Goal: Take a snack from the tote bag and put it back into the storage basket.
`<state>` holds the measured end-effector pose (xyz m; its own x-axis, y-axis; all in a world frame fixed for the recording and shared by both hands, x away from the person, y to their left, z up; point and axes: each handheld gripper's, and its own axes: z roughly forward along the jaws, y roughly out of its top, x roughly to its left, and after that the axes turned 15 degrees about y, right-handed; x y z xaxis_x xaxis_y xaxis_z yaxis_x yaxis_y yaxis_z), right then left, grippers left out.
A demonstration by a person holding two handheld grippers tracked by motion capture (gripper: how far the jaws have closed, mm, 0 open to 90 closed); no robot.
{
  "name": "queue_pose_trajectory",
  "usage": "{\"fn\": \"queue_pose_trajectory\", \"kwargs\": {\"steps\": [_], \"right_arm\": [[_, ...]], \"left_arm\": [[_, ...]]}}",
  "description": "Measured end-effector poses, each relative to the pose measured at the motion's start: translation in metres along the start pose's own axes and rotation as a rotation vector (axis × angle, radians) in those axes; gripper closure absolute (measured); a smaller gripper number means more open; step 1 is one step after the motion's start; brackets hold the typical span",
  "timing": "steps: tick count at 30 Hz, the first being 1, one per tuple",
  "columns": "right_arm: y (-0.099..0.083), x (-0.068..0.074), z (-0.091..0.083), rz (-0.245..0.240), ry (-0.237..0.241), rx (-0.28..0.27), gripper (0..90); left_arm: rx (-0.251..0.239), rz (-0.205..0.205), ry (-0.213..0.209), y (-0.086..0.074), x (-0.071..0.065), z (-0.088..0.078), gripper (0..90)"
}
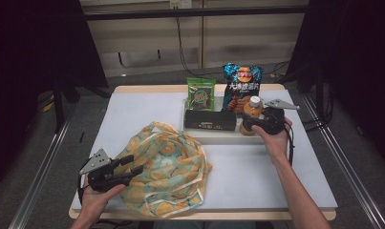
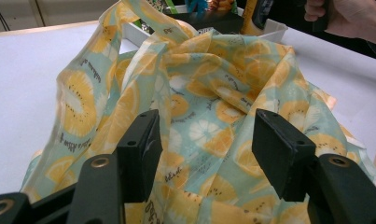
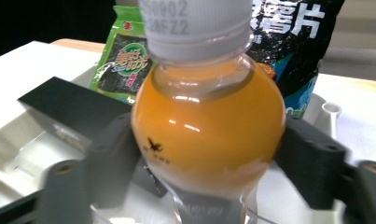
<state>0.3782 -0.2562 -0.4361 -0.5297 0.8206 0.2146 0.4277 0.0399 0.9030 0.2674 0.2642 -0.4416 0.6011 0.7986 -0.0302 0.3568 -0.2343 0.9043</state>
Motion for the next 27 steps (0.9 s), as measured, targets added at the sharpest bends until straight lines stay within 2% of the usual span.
{"fn": "queue_pose_trajectory", "kwargs": {"steps": [3,4,8,12,19,22,27], "right_arm": [[0.001,0.000,0.003,-0.004,-0.003,-0.005,30.1],[0.002,-0.001,0.004,-0.002,0.004,-0.005,30.2],[0.004,-0.008,0.005,-0.013,0.042,0.002,30.4],[0.005,-0.014,0.005,-0.045,0.083,0.009,30.5],[0.003,-0.021,0.003,-0.061,0.115,-0.001,30.2],[0.002,-0.021,0.002,-0.051,0.116,-0.002,29.7],[0.003,-0.019,0.001,-0.044,0.121,-0.006,20.2]], "left_arm": [[0.007,0.004,0.012,0.000,0.000,0.000,42.1],[0.000,-0.002,-0.001,0.000,0.000,0.000,42.1],[0.001,-0.001,0.003,-0.001,0.000,0.000,42.0],[0.005,0.002,-0.003,-0.001,0.001,0.001,42.0],[0.010,0.004,-0.001,-0.001,-0.001,0.001,42.1],[0.013,0.005,-0.002,-0.001,-0.001,0.001,42.0],[0.011,0.004,-0.001,-0.001,-0.001,0.001,42.0]]}}
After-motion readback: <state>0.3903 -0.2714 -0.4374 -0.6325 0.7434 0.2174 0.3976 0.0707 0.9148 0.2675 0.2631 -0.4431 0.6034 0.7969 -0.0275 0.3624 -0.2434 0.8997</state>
